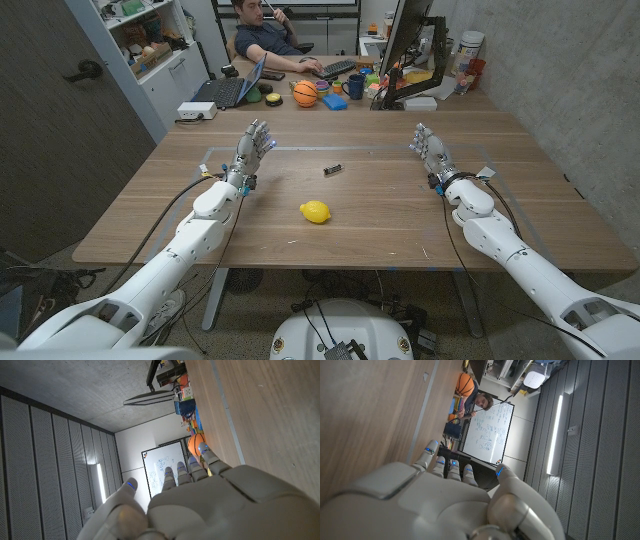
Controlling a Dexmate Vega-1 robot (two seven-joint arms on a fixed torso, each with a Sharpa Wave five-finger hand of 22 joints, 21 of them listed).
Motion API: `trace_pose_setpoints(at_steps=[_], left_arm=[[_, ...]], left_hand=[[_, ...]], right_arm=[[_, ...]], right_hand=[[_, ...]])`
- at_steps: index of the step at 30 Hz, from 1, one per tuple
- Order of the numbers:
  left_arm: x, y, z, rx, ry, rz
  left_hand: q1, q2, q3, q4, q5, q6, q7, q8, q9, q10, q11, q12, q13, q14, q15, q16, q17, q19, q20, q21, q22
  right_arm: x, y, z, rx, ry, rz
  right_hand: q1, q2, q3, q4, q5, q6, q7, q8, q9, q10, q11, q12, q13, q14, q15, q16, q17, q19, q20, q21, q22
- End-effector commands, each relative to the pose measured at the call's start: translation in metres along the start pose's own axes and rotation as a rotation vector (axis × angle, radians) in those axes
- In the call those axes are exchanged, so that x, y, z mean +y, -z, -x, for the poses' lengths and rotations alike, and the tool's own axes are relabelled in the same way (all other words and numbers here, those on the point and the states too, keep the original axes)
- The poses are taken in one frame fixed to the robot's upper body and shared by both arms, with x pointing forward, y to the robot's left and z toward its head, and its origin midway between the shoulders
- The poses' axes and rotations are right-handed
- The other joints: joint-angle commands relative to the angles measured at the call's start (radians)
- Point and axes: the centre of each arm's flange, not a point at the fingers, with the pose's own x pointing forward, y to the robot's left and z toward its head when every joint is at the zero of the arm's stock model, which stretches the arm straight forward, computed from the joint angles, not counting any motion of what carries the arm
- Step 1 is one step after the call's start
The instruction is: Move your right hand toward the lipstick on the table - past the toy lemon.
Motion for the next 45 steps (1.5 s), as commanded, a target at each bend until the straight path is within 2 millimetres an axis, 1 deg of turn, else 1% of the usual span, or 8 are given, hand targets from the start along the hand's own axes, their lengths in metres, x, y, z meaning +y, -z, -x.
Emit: trace_pose_setpoints(at_steps=[1,12,21,25,33,40,44,45], left_arm=[[0.003,0.003,0.000,0.006,-0.002,0.003],[0.003,0.004,0.000,0.008,-0.002,0.004],[0.003,0.006,0.000,0.008,-0.002,0.007],[0.003,0.006,0.000,0.007,-0.003,0.007],[0.003,0.006,0.000,0.005,-0.004,0.008],[0.004,0.005,0.000,0.004,-0.002,0.007],[0.004,0.006,0.000,0.003,-0.005,0.007],[0.004,0.006,0.000,0.003,-0.005,0.007]], left_hand=[[0.001,0.011,0.004,-0.001,0.005,0.001,-0.010,0.006,0.005,-0.009,-0.003,0.004,0.004,-0.010,0.000,0.006,0.003,0.005,0.008,0.005,0.002],[0.000,0.011,0.002,0.000,0.006,0.001,-0.010,0.006,0.005,-0.009,-0.003,0.004,0.004,-0.010,0.000,0.006,0.003,0.005,0.008,0.002,0.002],[0.000,0.010,0.000,0.000,0.006,0.000,-0.011,0.006,0.005,-0.009,-0.001,0.004,0.004,-0.010,0.000,0.006,0.003,0.007,0.008,-0.001,0.002],[0.000,0.010,0.000,0.000,0.006,0.000,-0.011,0.006,0.005,-0.009,-0.002,0.004,0.004,-0.010,0.000,0.006,0.003,0.007,0.008,-0.002,0.003],[-0.001,0.010,-0.002,0.000,0.007,0.000,-0.011,0.006,0.005,-0.008,-0.001,0.004,0.004,-0.011,0.000,0.005,0.003,0.008,0.008,-0.004,0.003],[-0.001,0.010,-0.004,0.000,0.007,0.001,-0.011,0.006,0.005,-0.009,0.000,0.004,0.004,-0.010,0.001,0.005,0.003,0.009,0.008,-0.007,0.003],[-0.001,0.010,-0.005,0.000,0.008,0.002,-0.011,0.006,0.005,-0.009,-0.001,0.004,0.004,-0.010,0.001,0.005,0.003,0.009,0.009,-0.008,0.003],[-0.001,0.010,-0.005,0.000,0.008,0.002,-0.011,0.007,0.005,-0.008,-0.001,0.004,0.004,-0.010,0.001,0.005,0.003,0.009,0.008,-0.008,0.003]], right_arm=[[0.002,-0.001,-0.001,-0.017,0.004,0.007],[0.002,-0.002,-0.003,-0.024,0.005,0.003],[0.003,-0.011,-0.006,-0.061,0.007,0.033],[0.005,-0.023,-0.008,-0.122,0.021,0.111],[0.012,-0.054,-0.011,-0.248,0.044,0.267],[0.021,-0.081,-0.015,-0.338,0.061,0.394],[0.029,-0.104,-0.017,-0.410,0.072,0.476],[0.029,-0.104,-0.017,-0.411,0.073,0.478]], right_hand=[[0.004,0.012,0.005,0.001,0.003,-0.007,-0.002,0.006,0.004,-0.006,-0.001,0.005,0.002,-0.064,0.006,0.006,0.002,-0.207,0.004,0.034,0.003],[0.004,0.010,0.005,0.003,0.001,-0.009,-0.002,0.006,0.004,-0.005,0.000,0.004,0.002,-0.063,0.005,0.003,0.002,-0.206,0.004,0.030,0.003],[0.004,0.007,0.005,0.006,-0.001,-0.009,-0.002,0.006,0.004,-0.006,-0.001,0.003,0.002,-0.063,0.006,0.000,0.003,-0.206,0.003,0.026,0.003],[0.003,0.002,0.002,0.006,-0.002,-0.012,-0.003,0.005,0.004,-0.010,-0.003,0.001,0.002,-0.066,0.006,-0.002,0.003,-0.208,0.003,0.024,0.003],[-0.009,-0.030,-0.020,0.008,-0.009,-0.008,-0.009,0.007,0.004,-0.005,-0.010,0.001,0.002,-0.056,0.001,-0.003,0.004,-0.203,0.004,0.018,0.002],[-0.008,-0.041,-0.026,0.005,-0.010,0.004,-0.016,0.011,0.004,0.005,-0.016,0.004,0.002,-0.042,-0.005,-0.002,0.003,-0.192,0.002,0.015,0.002],[-0.003,-0.043,-0.028,0.000,-0.009,0.010,-0.017,0.013,0.004,-0.004,0.002,-0.002,0.001,-0.034,-0.008,-0.003,0.001,-0.185,0.002,0.012,0.001],[-0.003,-0.044,-0.028,0.000,-0.009,0.012,-0.016,0.013,0.004,-0.003,0.003,-0.002,0.001,-0.032,-0.008,-0.003,0.001,-0.184,0.002,0.012,0.001]])
